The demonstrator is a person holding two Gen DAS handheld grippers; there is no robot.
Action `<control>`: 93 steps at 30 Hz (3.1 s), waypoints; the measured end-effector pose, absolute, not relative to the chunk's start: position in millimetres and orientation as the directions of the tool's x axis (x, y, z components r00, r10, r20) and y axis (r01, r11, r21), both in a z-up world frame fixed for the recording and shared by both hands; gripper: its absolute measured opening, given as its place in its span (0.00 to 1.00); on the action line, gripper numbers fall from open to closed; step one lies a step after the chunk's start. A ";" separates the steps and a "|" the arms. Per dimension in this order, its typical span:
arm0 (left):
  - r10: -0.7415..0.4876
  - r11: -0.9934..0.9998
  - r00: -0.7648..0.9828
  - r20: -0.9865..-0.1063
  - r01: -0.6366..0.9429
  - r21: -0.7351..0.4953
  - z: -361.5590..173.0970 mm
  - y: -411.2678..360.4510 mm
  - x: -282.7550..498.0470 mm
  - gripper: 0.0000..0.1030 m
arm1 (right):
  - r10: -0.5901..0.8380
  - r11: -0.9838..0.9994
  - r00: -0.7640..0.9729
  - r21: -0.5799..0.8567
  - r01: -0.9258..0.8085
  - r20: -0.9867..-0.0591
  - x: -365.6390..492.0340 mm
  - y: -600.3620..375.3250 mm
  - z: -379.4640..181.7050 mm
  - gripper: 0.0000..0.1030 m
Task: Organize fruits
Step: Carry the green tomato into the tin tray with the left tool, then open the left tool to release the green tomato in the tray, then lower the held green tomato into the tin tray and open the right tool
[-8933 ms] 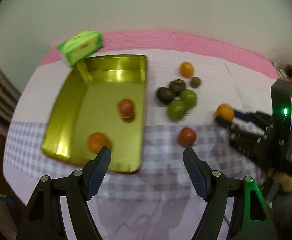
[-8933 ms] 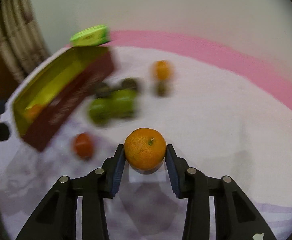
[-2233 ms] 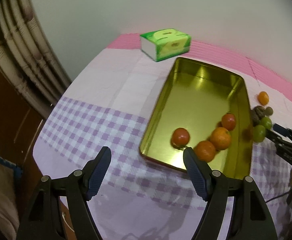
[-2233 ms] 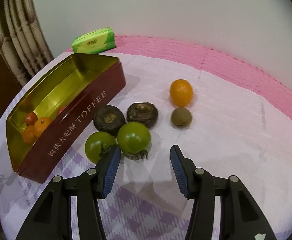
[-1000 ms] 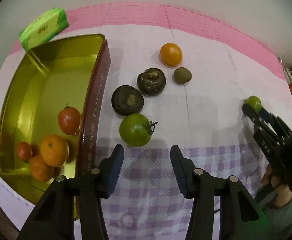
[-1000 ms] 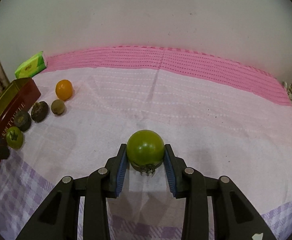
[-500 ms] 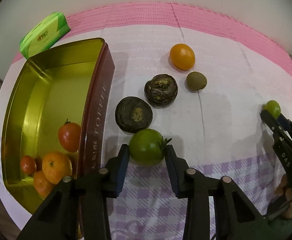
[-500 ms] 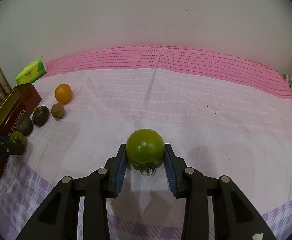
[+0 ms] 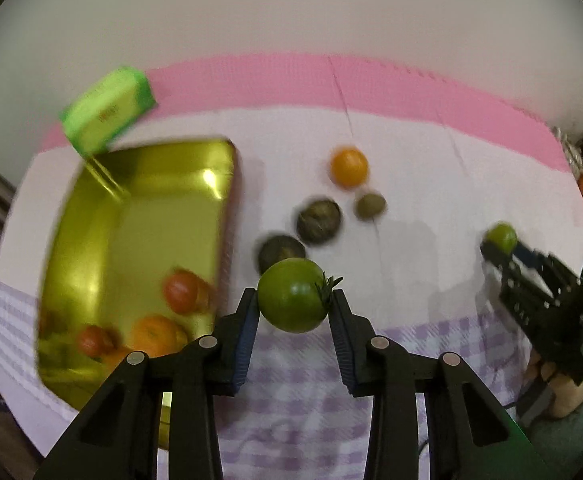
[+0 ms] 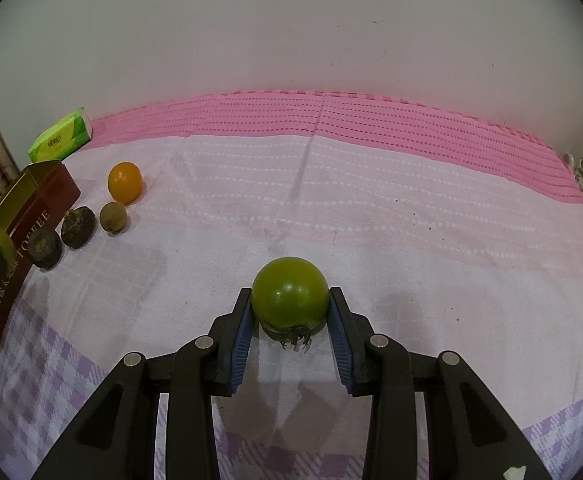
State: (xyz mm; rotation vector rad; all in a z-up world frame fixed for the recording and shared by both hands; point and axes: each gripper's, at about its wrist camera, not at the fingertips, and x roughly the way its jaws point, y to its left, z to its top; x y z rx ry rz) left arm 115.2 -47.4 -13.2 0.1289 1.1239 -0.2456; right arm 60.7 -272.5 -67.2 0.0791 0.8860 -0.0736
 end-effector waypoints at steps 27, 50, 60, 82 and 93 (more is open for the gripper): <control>0.068 0.997 0.384 -0.921 0.007 0.077 -72.5 110.7 158.6 0.36 | -0.059 0.996 0.624 -0.003 0.090 -0.779 63.0 -270.6 -67.9 0.34; 0.086 0.996 0.405 -0.910 -0.042 0.075 -67.5 121.2 140.5 0.37 | -0.063 0.996 0.623 -0.008 0.090 -0.780 63.0 -270.5 -67.2 0.34; 0.040 0.999 0.407 -0.912 -0.031 0.030 -61.3 122.8 138.2 0.42 | -0.064 0.996 0.623 -0.010 0.090 -0.780 62.2 -270.9 -66.9 0.33; 0.146 0.988 0.559 -0.816 -0.125 0.091 3.4 172.1 82.3 0.66 | 0.173 0.983 0.655 0.093 -0.155 -0.735 88.7 -141.1 13.1 0.31; 0.218 0.967 0.499 -0.839 -0.227 0.116 -4.9 208.0 51.5 0.66 | 0.311 0.914 0.580 0.070 -0.400 -0.753 113.2 -5.4 10.2 0.31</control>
